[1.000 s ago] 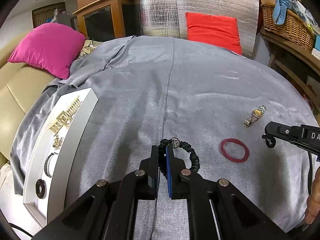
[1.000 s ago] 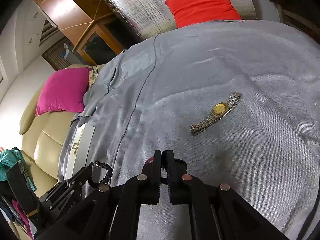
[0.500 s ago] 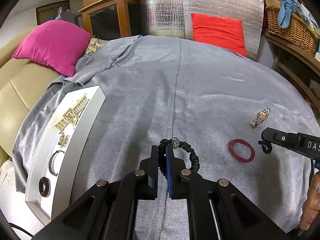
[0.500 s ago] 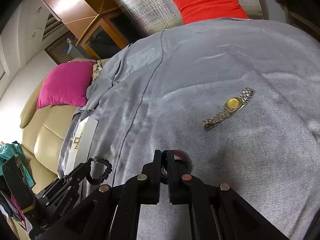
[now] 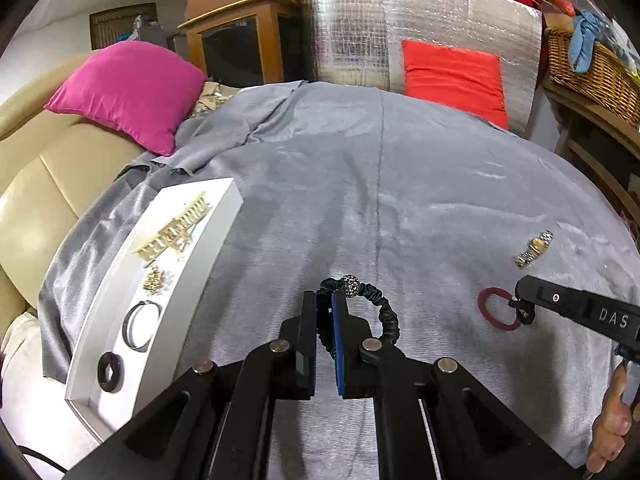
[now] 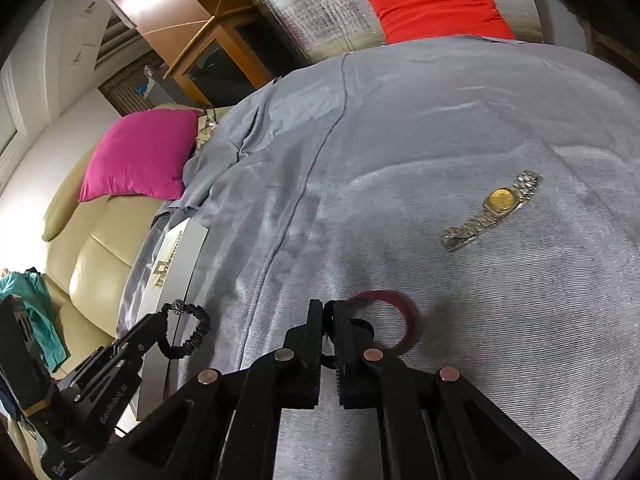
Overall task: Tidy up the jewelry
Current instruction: 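Lift the scrunchie and black clip and carry both tools toward the white tray, then open the right tool to drop the black clip while the left tool releases the scrunchie, then move both open tools back over the red hair tie and the watch, then close the left tool on the red hair tie while the right tool grasps the watch, then lift the red hair tie and watch off the cloth in both tools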
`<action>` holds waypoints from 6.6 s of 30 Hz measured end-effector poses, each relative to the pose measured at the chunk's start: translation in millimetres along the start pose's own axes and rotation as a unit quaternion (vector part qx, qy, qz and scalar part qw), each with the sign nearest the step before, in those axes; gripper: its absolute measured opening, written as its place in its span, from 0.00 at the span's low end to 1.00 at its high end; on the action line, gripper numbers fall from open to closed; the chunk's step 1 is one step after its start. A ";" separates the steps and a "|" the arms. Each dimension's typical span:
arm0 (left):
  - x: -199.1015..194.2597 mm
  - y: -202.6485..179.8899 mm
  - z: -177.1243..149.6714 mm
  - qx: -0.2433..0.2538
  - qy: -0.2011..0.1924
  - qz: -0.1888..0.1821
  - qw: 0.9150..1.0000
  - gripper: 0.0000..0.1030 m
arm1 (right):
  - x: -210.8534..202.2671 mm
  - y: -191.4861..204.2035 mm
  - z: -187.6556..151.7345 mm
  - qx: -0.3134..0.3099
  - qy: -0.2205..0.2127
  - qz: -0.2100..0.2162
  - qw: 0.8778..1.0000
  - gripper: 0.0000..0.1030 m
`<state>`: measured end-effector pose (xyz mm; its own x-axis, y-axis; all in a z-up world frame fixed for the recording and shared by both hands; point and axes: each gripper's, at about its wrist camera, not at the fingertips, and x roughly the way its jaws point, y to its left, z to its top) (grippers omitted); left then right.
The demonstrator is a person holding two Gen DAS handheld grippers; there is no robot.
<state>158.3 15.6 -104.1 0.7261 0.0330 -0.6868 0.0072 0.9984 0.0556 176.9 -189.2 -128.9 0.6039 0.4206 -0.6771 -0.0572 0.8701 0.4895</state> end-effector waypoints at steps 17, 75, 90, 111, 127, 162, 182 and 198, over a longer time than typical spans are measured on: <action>-15.1 72.9 -3.0 -0.059 -0.014 0.025 0.998 0.07 | 34.5 60.9 -17.0 -0.044 0.009 0.039 0.998 0.06; 39.1 210.1 -59.0 -0.220 0.172 0.051 0.959 0.07 | 190.1 274.2 -22.8 -0.194 0.089 0.043 0.976 0.07; 6.1 185.8 -33.8 -0.167 0.066 0.080 0.980 0.47 | 143.6 251.4 -12.9 -0.167 0.059 0.072 0.981 0.07; -0.1 41.1 -8.2 -0.022 0.015 0.025 0.999 0.57 | -5.3 -35.1 47.8 0.061 -0.045 -0.032 0.997 0.10; 32.6 -69.4 1.5 0.046 0.060 -0.068 0.995 0.57 | -14.3 -130.2 54.8 0.182 -0.056 -0.019 0.982 0.10; 89.0 -143.5 7.1 0.111 0.124 -0.163 0.972 0.32 | 36.5 -138.3 83.9 0.151 -0.029 -0.111 0.982 0.21; 74.9 -113.4 14.6 0.073 0.095 -0.161 0.980 0.06 | 16.0 -95.3 85.9 0.060 -0.083 -0.082 0.991 0.02; 77.0 -79.9 21.0 0.029 0.096 -0.153 0.983 0.06 | 11.6 -128.1 86.5 0.115 -0.055 -0.060 0.990 0.06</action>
<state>228.0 -62.6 -146.2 0.5406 -0.2548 -0.8017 0.2475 0.9590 -0.1379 260.1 -318.0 -151.9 0.6788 0.2768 -0.6802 0.1941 0.8257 0.5297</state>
